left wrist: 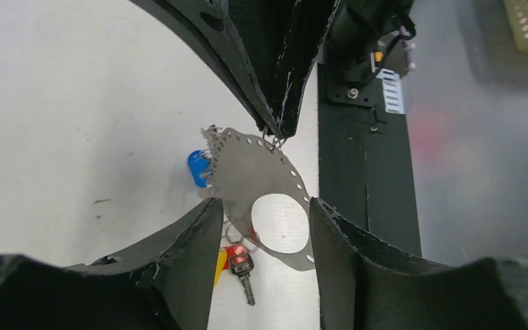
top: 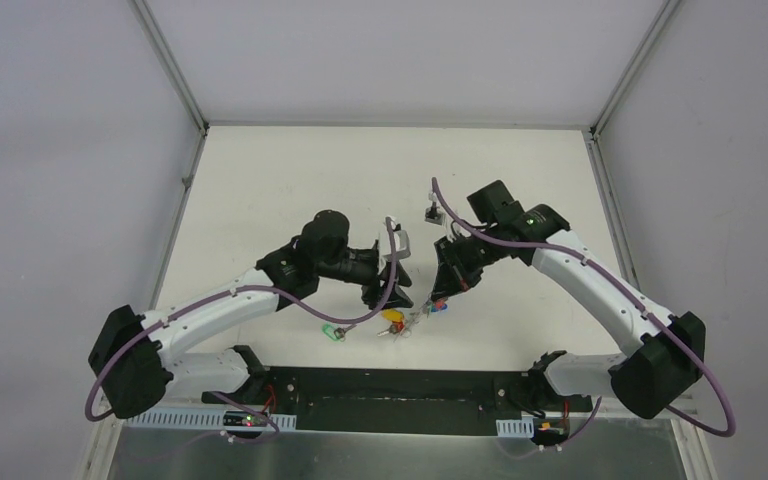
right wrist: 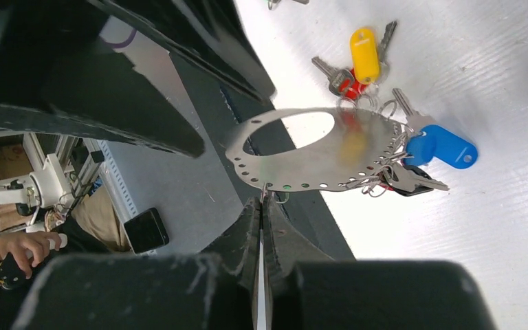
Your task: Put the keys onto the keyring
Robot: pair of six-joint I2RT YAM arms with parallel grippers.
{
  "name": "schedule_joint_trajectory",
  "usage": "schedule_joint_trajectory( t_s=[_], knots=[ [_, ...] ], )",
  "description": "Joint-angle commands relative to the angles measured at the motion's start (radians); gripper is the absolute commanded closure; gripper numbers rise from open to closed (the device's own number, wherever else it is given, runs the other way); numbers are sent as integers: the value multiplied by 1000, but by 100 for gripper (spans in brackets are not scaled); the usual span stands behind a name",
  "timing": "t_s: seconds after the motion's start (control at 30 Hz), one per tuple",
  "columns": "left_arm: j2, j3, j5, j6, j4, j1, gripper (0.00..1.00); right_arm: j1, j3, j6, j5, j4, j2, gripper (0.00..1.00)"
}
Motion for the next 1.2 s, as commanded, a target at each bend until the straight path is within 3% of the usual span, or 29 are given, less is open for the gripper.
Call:
schedule_joint_trajectory(
  t_s=[0.0,0.2,0.77,0.97,1.17],
  knots=[
    [74,3,235,-43,192,18,52,16,-7,-56,-60,34,-33,100],
    [159,-19,299,-133,392,19,64,35,-2,-55,-61,46,-27,100],
    [216,-7,307,-100,374,19,100,45,12,-65,-59,47,-29,100],
    [240,8,323,-98,359,19,100,46,18,-66,-58,50,-31,100],
    [251,6,366,-114,390,18,85,46,11,-65,-51,63,-37,100]
  ],
)
